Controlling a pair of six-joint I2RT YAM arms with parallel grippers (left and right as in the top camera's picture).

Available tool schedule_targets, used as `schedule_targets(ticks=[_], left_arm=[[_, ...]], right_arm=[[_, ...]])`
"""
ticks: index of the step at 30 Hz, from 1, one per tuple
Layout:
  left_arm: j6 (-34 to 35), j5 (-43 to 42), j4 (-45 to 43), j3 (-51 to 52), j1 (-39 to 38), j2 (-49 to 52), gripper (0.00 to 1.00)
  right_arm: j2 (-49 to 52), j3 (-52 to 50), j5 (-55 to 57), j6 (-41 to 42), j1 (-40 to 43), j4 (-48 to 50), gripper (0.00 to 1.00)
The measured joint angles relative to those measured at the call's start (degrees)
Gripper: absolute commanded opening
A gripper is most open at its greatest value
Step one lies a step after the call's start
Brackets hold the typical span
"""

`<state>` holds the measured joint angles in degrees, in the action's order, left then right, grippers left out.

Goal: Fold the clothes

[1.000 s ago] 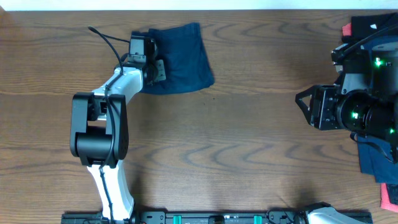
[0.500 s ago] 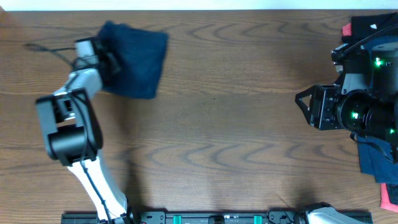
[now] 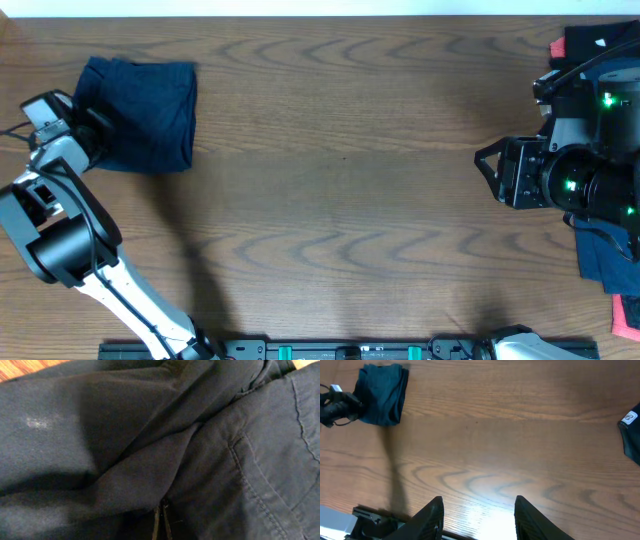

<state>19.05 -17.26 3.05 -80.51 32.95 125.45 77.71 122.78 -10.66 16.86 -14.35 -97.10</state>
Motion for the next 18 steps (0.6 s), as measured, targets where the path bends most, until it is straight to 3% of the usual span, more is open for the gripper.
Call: schedule_targets(ticks=[6, 18], left_arm=[[0.1, -2.2, 5.5, 0.3, 0.3, -2.9, 0.06], [8.1, -1.8, 23.5, 0.7, 0.6, -27.6, 0.06]], right_arm=[[0.0, 0.0, 0.0, 0.0, 0.0, 0.0, 0.45], [0.0, 0.0, 0.0, -1.4, 0.0, 0.0, 0.45]])
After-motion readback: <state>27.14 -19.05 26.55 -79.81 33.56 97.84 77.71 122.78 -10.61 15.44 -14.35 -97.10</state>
